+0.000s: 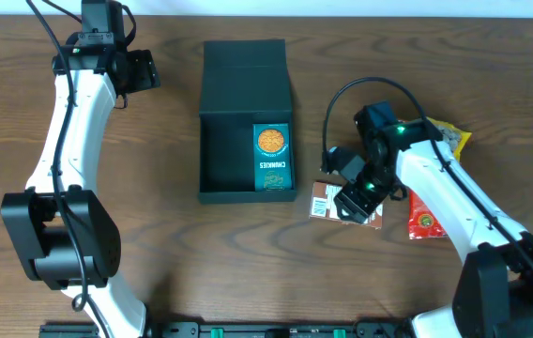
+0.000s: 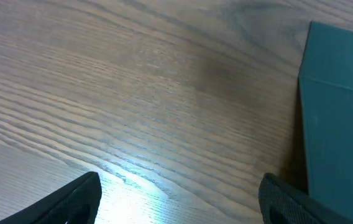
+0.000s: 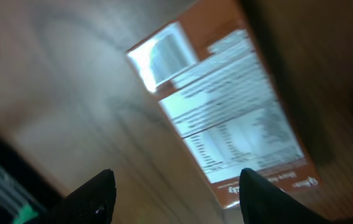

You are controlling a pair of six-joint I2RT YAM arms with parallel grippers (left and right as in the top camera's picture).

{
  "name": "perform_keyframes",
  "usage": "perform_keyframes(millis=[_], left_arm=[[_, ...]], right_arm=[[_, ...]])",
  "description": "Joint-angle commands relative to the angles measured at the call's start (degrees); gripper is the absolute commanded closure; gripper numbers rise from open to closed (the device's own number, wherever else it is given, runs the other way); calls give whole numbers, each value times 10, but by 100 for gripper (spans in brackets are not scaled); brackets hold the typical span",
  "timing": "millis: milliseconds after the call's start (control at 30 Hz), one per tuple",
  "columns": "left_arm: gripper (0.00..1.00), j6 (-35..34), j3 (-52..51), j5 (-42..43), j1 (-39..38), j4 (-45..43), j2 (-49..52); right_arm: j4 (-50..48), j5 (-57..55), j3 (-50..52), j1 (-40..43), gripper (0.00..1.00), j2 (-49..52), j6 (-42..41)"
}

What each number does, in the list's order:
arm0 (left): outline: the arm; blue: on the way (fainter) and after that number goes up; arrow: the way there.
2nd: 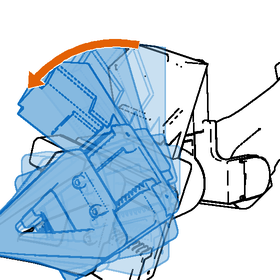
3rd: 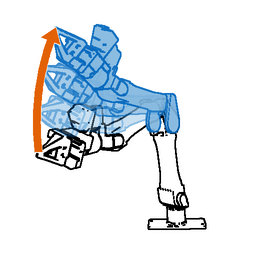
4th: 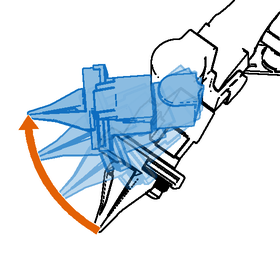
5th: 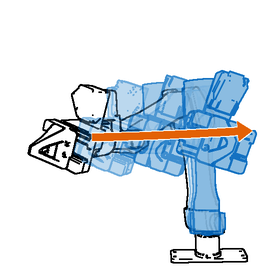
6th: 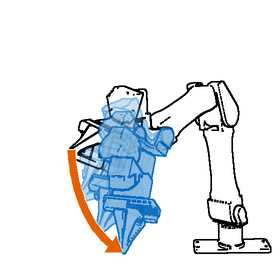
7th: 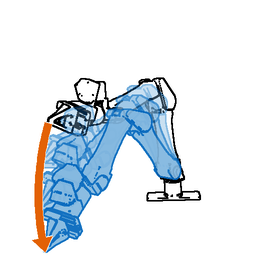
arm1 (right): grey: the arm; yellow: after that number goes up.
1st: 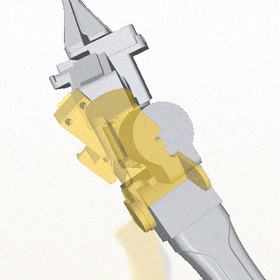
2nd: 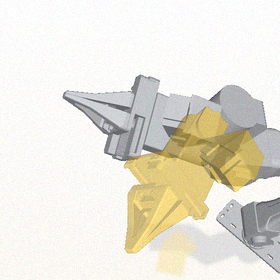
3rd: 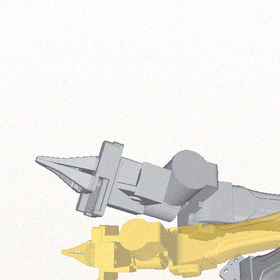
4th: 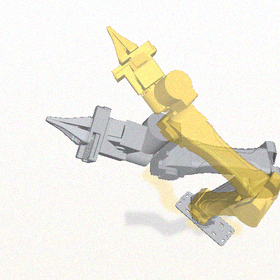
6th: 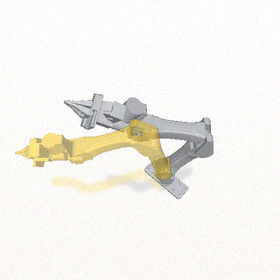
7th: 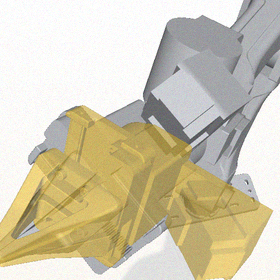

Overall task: Pack container
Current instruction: 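Reach the right gripper down to the brown-and-white box and grasp it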

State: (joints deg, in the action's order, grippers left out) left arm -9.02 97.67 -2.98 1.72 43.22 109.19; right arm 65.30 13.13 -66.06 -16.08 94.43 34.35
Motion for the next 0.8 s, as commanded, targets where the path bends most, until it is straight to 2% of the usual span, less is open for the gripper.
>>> perform_keyframes(millis=[0,33,67,100,267,500,667,700,767], left_arm=[[18,-1,7,-2,2,0,-3],[17,1,7,-2,2,0,-3],[18,2,7,-2,2,0,-3],[18,3,7,-2,2,0,-3],[18,6,8,-2,2,0,-3],[18,14,7,-2,2,-5,-3],[18,14,7,-2,2,-8,-3],[18,14,7,-1,2,-8,-3],[18,14,7,-2,2,-8,-3]], right_arm=[[1,22,2,-5,35,12,100],[-3,14,2,-5,37,15,111],[-12,9,2,-5,4,17,110],[-24,4,2,-5,1,18,110],[-80,-14,2,-5,1,18,106],[-103,4,2,-5,1,18,95],[-91,-10,2,-5,1,20,172],[-85,-19,2,-5,2,23,187],[-75,-38,2,-5,13,30,208]])
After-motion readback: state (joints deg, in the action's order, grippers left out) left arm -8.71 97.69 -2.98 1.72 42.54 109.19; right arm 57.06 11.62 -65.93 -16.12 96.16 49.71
